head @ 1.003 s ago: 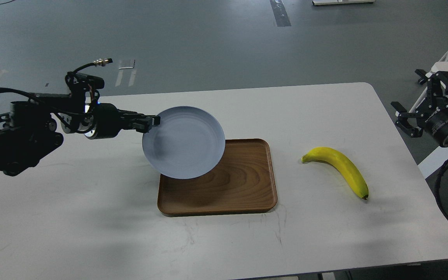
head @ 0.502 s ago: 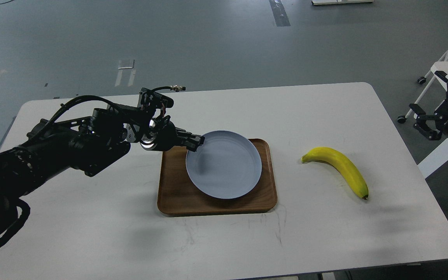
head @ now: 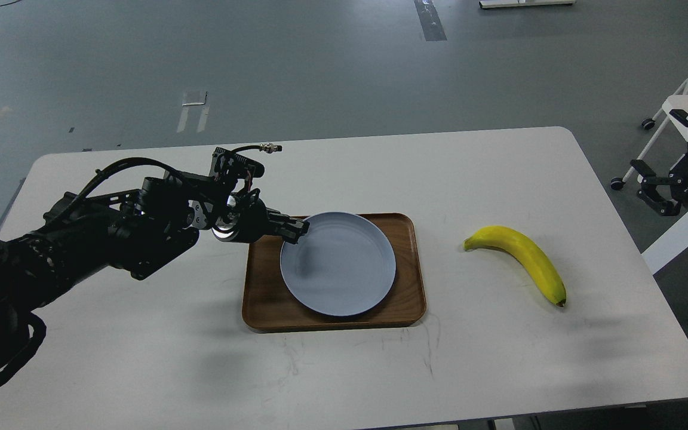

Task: Place banana on plate with both arms
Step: 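Lift the plate with the left gripper and lower it onto the wooden tray, then release the plate and retract the left gripper to its start pose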

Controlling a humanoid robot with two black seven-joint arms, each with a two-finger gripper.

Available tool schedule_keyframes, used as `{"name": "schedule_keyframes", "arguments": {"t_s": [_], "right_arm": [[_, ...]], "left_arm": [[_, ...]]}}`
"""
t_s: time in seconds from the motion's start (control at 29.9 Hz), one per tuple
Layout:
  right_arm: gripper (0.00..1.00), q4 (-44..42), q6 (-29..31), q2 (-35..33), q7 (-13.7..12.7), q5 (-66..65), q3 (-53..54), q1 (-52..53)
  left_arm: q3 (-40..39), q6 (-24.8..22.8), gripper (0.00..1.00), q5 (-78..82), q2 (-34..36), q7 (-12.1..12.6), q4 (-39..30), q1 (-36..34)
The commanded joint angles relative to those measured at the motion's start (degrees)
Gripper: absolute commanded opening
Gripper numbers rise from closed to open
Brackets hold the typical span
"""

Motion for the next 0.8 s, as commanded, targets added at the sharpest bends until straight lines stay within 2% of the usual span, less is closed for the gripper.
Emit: {"name": "schedule_keyframes", "arguments": {"t_s": [0.0,0.07,0.23,0.33,0.47,0.53,0.6,0.64,0.77], "right_arm": [[1.0,0.0,0.0,0.0,0.0,0.0,0.0,-0.1],[1.0,0.1,0.0,0.0,0.0,0.0,0.0,0.0],[1.0,0.1,0.0,0.1,0.0,-0.1,0.1,0.0],[1.0,0.1,0.0,0.2,0.0,-0.1,0.1,-0.1],[1.0,0.2,0.0,0.6,0.0,-0.1,0.1,-0.1],[1.0,0.3,0.0,0.6,0.0,-0.1,0.1,-0.1],[1.0,0.3,0.0,0.7,0.0,-0.1,0.1,-0.1],[1.0,0.5,0.0,0.6,0.0,-0.1,0.1,-0.1],[1.0,0.7,0.0,0.7,0.0,-0.8,-0.9,-0.1]], "left_arm": [[-0.2,0.0,0.91,-1.8,-0.1,0.0,0.0,-0.1],[-0.6,0.0,0.97,-4.5,0.2,0.0,0.0,-0.2],[-1.2,-0.3,0.98,-18.5,1.6,0.0,-0.7,-0.9],[-1.6,-0.5,0.98,-33.4,3.7,0.0,-0.8,-0.9],[-3.0,-2.4,0.98,-63.1,7.0,0.0,-1.0,-0.2],[-3.8,-3.2,0.98,-69.0,8.1,0.0,-1.0,0.2],[-5.5,-5.8,0.98,-75.4,10.3,0.0,-1.1,1.2],[-7.6,-8.7,0.98,-78.1,12.2,0.0,-1.1,2.7],[-17.7,-8.7,0.98,-81.0,17.2,0.0,-0.9,9.5]]}}
